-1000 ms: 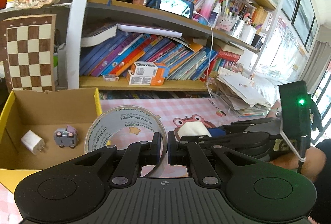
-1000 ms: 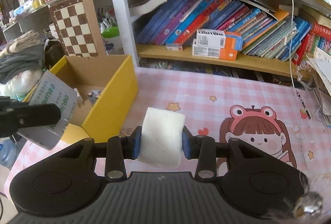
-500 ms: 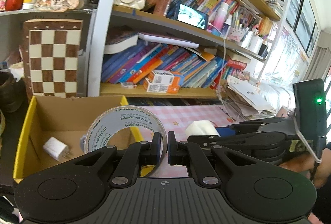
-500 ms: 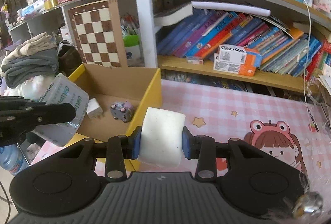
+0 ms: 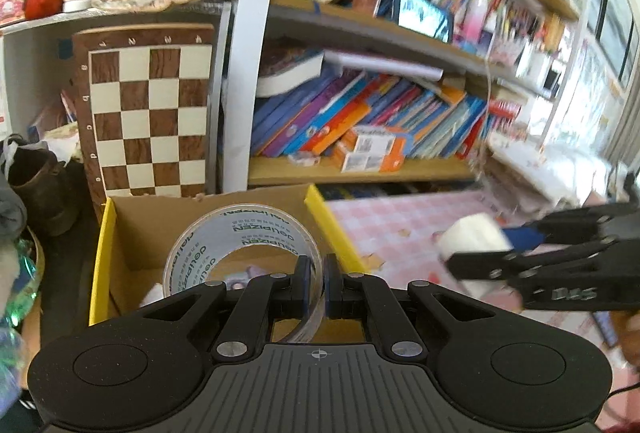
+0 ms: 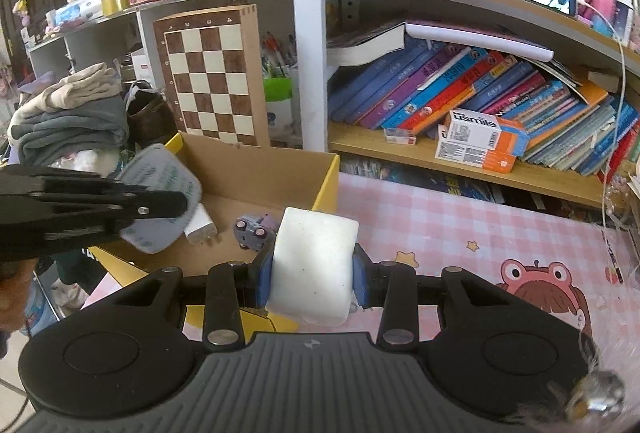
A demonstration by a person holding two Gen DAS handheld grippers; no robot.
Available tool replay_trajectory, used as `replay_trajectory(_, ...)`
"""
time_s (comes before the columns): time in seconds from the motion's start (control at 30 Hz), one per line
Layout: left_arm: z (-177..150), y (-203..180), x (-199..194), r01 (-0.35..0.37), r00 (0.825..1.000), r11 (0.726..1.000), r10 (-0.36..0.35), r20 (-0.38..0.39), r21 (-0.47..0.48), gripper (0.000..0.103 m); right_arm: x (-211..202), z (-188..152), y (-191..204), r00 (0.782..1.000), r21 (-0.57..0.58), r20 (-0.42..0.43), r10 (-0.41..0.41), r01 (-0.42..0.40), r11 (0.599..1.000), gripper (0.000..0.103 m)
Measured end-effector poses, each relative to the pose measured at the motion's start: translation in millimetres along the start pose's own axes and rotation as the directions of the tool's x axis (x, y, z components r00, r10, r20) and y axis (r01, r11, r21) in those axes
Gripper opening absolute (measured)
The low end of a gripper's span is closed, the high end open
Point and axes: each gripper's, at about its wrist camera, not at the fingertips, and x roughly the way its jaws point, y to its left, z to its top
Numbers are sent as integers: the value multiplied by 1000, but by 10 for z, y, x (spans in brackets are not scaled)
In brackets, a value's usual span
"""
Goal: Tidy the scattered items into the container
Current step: 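Carry tape roll in left tool and white block in right tool toward yellow box, then lower tape roll into yellow box and open left tool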
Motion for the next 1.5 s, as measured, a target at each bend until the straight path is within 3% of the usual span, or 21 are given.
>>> replay_trajectory(0.33, 101, 234, 549, 26, 986, 996, -12, -169, 82, 5, 202, 34, -13, 999, 2, -22, 34, -34, 999, 36)
replay_trajectory(0.57, -10, 214, 899, 68, 957, 995, -43, -288, 78, 5, 317, 106, -91, 999, 12, -17, 43, -43, 999, 36)
replay_trajectory(0.7, -81, 251, 1061, 51, 937, 997, -31, -348, 51, 5, 365, 125, -119, 998, 17, -19, 53, -52, 998, 36)
replay_trajectory(1.1, -194, 299, 1283, 39, 896, 999, -49, -441, -31, 5, 409, 120, -222, 997, 52, -19, 68, -67, 996, 36)
replay_trajectory(1.5, -174, 275, 1343, 34, 894, 998, -55, -446, -55, 6, 368, 116, -214, 997, 55, -6, 72, -72, 996, 36)
